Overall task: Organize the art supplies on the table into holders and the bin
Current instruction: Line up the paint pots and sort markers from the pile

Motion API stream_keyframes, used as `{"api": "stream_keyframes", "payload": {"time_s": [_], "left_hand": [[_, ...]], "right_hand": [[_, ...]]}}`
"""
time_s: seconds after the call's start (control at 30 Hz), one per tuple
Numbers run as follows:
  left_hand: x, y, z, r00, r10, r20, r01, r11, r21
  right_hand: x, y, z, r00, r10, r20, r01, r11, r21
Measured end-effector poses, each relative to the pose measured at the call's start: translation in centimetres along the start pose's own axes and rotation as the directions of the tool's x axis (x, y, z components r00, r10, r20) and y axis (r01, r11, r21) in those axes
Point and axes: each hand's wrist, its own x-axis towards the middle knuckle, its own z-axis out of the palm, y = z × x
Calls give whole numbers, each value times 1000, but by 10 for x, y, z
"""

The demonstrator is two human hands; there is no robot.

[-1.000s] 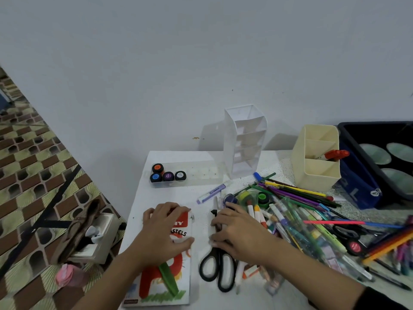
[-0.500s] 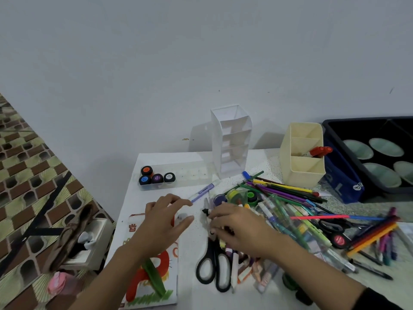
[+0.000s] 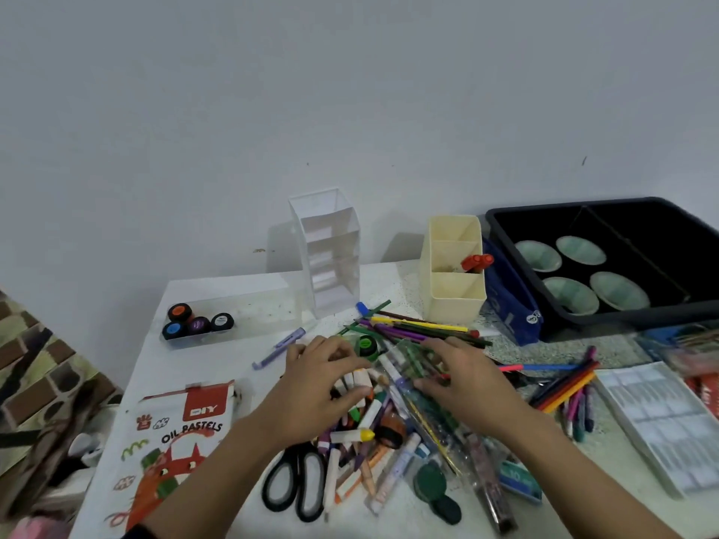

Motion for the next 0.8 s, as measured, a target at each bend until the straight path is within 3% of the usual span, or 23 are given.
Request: {"api": "stream_keyframes", "payload": {"time_s": [0.23, 0.47, 0.6, 0.8], "left_hand": [[5, 5, -2, 997, -68, -44, 62, 990, -130], [-3, 14, -33, 971, -215, -104, 158, 905, -394], [-10, 14, -54, 947, -318, -38, 244, 792, -559], [-32, 1, -86, 850, -516, -107, 261, 588, -766]], "right_hand": [[5, 6, -7, 999, 16, -41, -2, 943, 334], [20, -18, -27, 997, -52, -56, 77, 681, 729], [30, -48, -29, 982, -174, -71, 168, 643, 747], [41, -96, -23, 961, -253, -112, 254, 645, 721]]}}
